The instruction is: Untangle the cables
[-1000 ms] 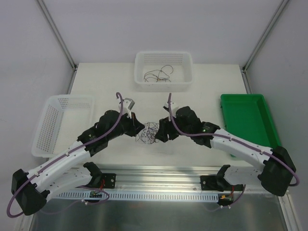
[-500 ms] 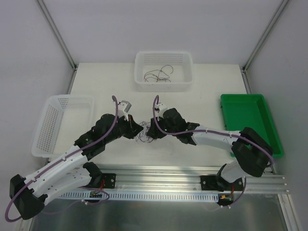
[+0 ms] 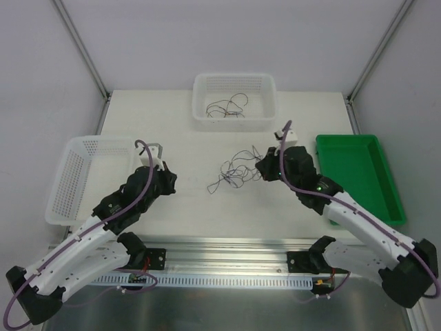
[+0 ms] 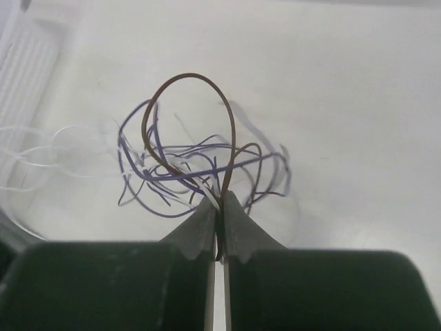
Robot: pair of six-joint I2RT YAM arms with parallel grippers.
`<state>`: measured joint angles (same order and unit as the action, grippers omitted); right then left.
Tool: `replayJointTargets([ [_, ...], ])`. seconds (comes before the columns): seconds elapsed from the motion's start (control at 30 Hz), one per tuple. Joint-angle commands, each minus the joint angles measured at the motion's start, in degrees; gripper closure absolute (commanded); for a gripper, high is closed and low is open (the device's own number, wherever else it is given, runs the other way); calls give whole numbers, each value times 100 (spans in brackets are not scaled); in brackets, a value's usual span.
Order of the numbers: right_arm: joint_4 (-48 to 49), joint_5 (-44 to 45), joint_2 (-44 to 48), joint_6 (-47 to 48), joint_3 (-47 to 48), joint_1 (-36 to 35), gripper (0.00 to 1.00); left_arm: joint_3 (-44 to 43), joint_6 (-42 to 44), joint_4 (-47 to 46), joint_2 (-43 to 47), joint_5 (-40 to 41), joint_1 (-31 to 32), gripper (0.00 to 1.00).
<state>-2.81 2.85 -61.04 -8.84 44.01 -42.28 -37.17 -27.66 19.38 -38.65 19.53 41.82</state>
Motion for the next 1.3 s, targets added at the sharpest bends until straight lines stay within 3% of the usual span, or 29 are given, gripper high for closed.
replayJointTargets([
  [0.0,-1588,1067,828,216,63,535,99,-361,-64,611,270,1140,-174,100],
  [0.07,-1862,1295,1251,190,134,651,99,-449,-73,690,314,1176,-306,100],
  [0.17,-2030,885,1524,181,204,695,99,-511,-73,734,289,1080,-412,100],
  [0.33,-2267,559,1376,190,379,686,99,-423,-187,769,-10,702,-421,100],
  [0.53,-2540,803,1374,155,459,695,99,-177,-319,805,-634,359,-421,100],
  [0.67,-2988,1042,1761,417,1064,721,99,77,-529,796,-906,534,-491,100],
  [0.8,-3497,1086,2016,690,2284,730,99,227,-758,761,-1337,727,-649,100],
  [1.0,-3498,954,2122,788,2911,721,99,342,-952,611,-1768,745,-904,100],
  [1.1,-3376,858,2131,648,2649,721,99,333,-899,558,-1786,675,-1044,100],
  [1.27,-3209,-38,1649,226,1316,730,97,70,-637,445,-1462,210,-1053,100],
])
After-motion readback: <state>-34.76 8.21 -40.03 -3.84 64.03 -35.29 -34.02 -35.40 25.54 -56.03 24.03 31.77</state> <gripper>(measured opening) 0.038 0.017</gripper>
